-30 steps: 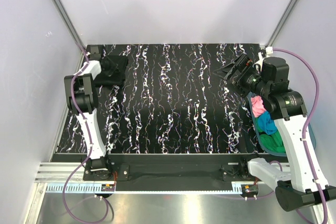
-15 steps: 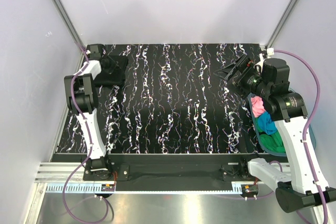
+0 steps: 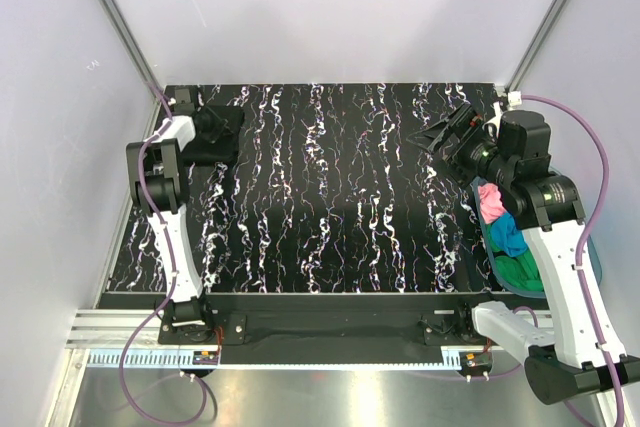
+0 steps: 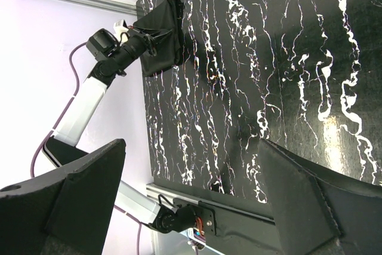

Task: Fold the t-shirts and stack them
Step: Neatly place the folded tshirt to the corner

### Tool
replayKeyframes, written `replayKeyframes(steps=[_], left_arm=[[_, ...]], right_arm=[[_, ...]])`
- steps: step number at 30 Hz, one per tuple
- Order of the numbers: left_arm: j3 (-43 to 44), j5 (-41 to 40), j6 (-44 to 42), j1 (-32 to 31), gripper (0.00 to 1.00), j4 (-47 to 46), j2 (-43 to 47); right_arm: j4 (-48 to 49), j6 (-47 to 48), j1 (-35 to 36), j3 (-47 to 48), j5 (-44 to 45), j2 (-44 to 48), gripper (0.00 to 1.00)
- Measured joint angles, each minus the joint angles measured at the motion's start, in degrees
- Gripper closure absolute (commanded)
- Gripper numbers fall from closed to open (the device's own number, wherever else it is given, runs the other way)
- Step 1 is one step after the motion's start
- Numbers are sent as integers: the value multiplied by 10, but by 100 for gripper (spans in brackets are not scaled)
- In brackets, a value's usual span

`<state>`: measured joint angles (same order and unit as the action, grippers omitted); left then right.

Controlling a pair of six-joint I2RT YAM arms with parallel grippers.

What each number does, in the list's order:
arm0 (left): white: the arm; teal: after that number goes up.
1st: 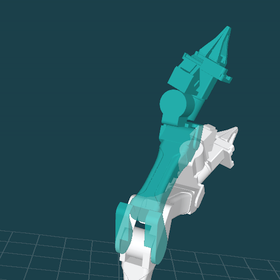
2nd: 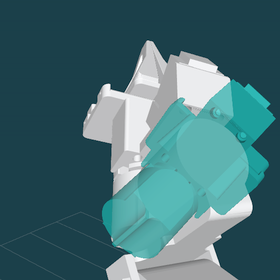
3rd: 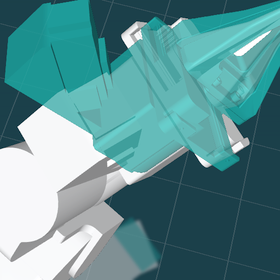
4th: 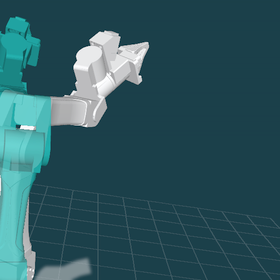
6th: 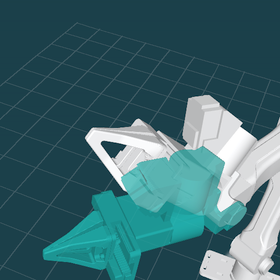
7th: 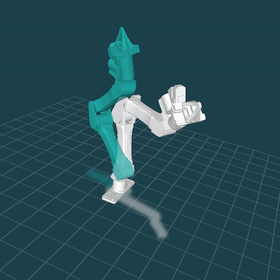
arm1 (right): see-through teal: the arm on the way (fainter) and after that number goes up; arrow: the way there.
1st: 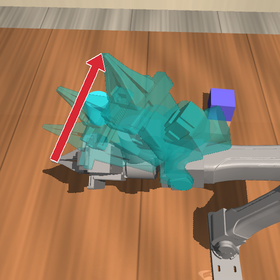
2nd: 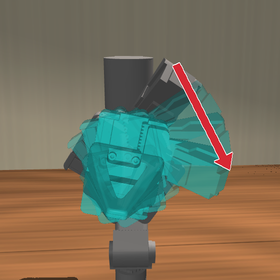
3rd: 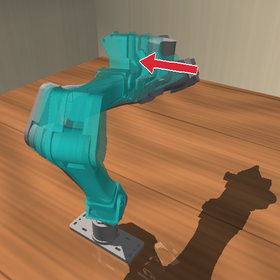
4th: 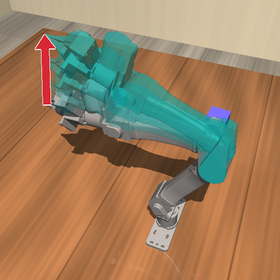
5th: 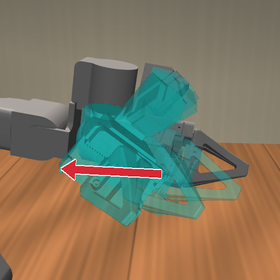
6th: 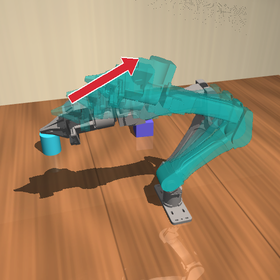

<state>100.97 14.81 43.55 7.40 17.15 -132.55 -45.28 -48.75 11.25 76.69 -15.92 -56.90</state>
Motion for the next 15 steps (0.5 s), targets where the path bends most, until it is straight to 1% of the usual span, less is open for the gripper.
replayKeyframes(steps=[5, 8, 9, 10, 12, 13, 15], left_arm=[[21, 13, -8, -2, 99, 12, 1], [51, 16, -17, -4, 94, 41, 4], [65, 17, -19, -5, 89, 54, 7], [74, 17, -21, -7, 87, 62, 14], [75, 16, -28, -11, 84, 79, 46], [66, 16, -32, -15, 80, 82, 71], [30, 15, -42, -26, 77, 83, 133]], right_arm=[[0, -2, 0, 0, 0, -4, 0], [-3, 0, 0, 0, 4, -5, 0], [-8, 2, 0, 2, 4, -6, 0], [-15, 5, 0, 5, 4, -9, 0], [-31, 10, 0, 11, 4, -19, 0], [-41, 13, 0, 13, 4, -24, 1], [-57, 16, 0, 14, 5, -30, 0]])
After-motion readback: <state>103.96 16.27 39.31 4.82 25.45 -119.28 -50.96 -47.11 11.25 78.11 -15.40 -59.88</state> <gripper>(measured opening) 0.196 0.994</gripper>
